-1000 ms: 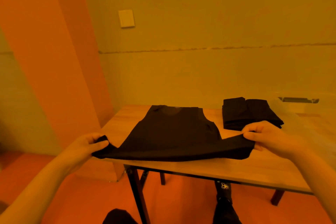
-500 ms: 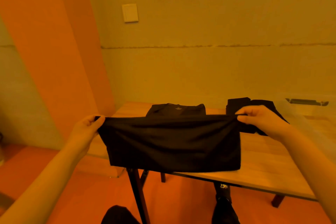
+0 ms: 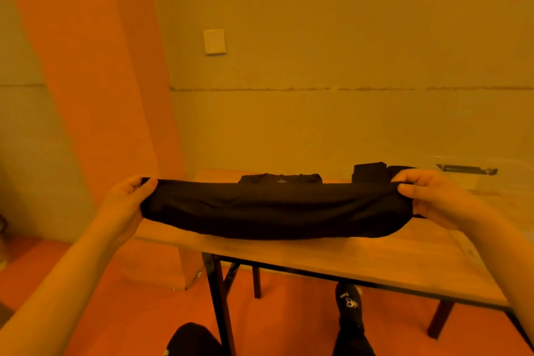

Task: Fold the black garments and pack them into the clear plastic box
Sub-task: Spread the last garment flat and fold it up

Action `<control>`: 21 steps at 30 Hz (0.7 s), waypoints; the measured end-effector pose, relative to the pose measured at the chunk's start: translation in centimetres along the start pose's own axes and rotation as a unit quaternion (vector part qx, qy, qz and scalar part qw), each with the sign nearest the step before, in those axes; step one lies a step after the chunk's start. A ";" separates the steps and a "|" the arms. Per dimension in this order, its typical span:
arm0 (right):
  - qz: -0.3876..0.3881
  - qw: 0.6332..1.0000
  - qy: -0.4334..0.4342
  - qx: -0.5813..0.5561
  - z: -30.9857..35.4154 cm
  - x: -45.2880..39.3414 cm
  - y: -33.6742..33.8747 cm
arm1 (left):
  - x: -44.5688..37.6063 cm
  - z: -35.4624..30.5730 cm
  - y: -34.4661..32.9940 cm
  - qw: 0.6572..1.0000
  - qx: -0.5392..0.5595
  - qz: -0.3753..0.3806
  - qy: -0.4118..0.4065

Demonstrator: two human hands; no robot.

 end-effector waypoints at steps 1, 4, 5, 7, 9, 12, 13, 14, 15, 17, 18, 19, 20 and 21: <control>0.000 1.000 0.005 -0.008 0.3 0.3 0.0 | 0.4 -0.4 0.0 1.000 0.002 0.000 -0.005; 0.009 0.999 0.019 -0.030 1.4 1.3 -0.5 | 1.3 -1.3 -0.2 1.000 0.001 0.006 -0.018; 0.011 1.000 0.018 -0.020 1.7 1.5 -0.6 | 1.5 -1.5 -0.2 1.000 0.000 0.008 -0.021; 0.010 1.000 0.018 -0.009 2.1 1.9 -0.5 | 1.5 -1.9 -0.4 1.000 0.001 0.011 -0.027; 0.013 1.000 0.013 -0.007 2.1 1.6 -0.3 | 1.1 -2.0 -0.4 1.000 0.003 0.008 -0.027; -0.002 1.000 -0.001 -0.001 1.3 0.3 0.6 | -0.1 -1.2 -0.8 1.000 -0.006 0.003 -0.010; -0.013 1.000 -0.011 -0.001 0.8 -0.4 1.0 | -0.7 -0.8 -0.9 1.000 -0.013 0.002 -0.002; -0.020 1.000 -0.019 -0.003 0.2 -1.1 1.5 | -1.5 -0.4 -1.0 1.000 -0.019 0.001 0.006; -0.030 0.999 -0.031 -0.003 -0.3 -1.8 1.8 | -2.3 0.2 -1.1 1.000 -0.024 0.002 0.016; -0.046 0.998 -0.045 -0.001 -1.3 -3.3 2.4 | -4.1 1.4 -1.3 0.999 -0.028 0.005 0.036; -0.051 0.997 -0.054 0.003 -1.9 -4.1 2.9 | -5.0 2.2 -1.4 0.999 -0.028 0.005 0.045; -0.057 0.996 -0.069 0.002 -2.3 -5.0 3.2 | -6.0 3.0 -1.4 0.998 -0.030 0.006 0.055; -0.061 0.995 -0.082 -0.005 -3.1 -6.0 3.7 | -7.0 3.8 -1.5 0.997 -0.033 0.008 0.065; -0.071 0.993 -0.097 -0.002 -3.6 -6.8 4.2 | -8.1 4.6 -1.6 0.997 -0.034 0.011 0.074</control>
Point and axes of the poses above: each hand's wrist, its own x-axis away from the middle knuckle, its own y-axis out of the back of the hand, z = x × y, the point moved 7 cm from there along -x, towards the middle knuckle, and after that the axes turned 15 degrees about z, right-handed, at the moved point
